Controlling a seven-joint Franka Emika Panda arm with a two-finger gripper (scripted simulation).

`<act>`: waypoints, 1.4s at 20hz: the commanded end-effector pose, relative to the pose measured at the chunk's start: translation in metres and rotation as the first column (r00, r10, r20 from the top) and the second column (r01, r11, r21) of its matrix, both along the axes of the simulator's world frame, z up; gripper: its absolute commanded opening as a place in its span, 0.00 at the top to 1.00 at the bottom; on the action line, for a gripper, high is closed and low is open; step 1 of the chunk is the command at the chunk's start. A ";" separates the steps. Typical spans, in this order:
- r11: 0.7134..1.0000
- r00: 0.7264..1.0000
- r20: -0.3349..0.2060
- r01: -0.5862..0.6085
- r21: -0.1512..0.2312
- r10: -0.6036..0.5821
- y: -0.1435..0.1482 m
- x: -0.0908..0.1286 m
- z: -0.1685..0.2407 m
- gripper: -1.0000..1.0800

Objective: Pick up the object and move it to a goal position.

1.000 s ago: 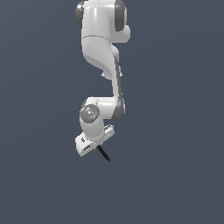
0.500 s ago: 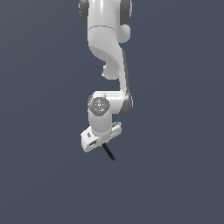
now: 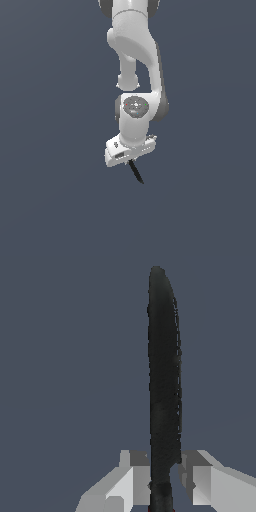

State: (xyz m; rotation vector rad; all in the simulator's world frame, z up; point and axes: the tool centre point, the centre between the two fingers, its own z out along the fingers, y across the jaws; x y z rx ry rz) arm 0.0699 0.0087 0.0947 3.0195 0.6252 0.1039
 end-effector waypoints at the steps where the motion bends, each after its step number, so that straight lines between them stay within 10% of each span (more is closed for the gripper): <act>1: 0.999 0.999 0.013 0.040 -0.004 -0.040 0.014 0.002 0.013 1.00; 28: 0.897 0.888 0.156 0.441 -0.031 -0.432 0.157 0.055 0.151 1.00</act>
